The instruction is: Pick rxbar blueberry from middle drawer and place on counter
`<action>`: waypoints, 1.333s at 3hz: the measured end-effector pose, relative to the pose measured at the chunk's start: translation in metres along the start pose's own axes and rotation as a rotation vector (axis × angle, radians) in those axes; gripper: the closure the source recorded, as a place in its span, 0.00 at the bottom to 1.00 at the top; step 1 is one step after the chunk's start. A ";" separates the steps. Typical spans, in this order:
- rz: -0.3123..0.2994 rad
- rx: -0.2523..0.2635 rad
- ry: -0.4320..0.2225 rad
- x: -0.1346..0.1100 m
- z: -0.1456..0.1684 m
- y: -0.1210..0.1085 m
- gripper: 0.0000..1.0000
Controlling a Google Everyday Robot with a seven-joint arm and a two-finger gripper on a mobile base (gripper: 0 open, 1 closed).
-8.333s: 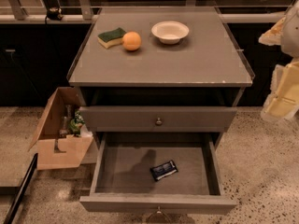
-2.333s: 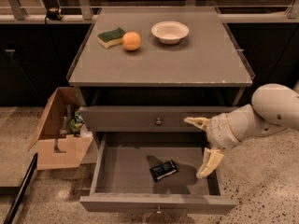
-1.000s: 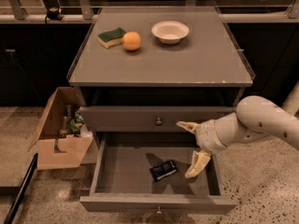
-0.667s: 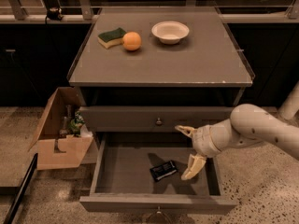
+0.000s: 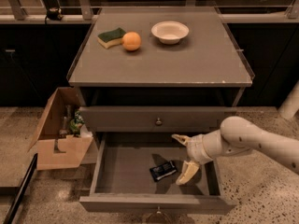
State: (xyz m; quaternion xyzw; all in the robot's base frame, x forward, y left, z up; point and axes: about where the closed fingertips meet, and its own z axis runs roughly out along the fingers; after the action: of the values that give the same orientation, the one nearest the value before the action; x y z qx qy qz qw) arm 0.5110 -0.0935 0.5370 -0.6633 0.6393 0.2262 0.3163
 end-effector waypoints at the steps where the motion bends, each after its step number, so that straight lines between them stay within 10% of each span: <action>1: 0.041 -0.020 -0.006 0.018 0.026 0.002 0.00; 4: 0.045 -0.025 -0.042 0.034 0.053 0.001 0.00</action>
Offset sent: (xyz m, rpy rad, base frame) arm 0.0031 0.0039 -0.0240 0.0028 0.0338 -0.0118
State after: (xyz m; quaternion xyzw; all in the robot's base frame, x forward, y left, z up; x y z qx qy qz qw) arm 0.5181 -0.0798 0.4760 -0.6478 0.6443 0.2551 0.3165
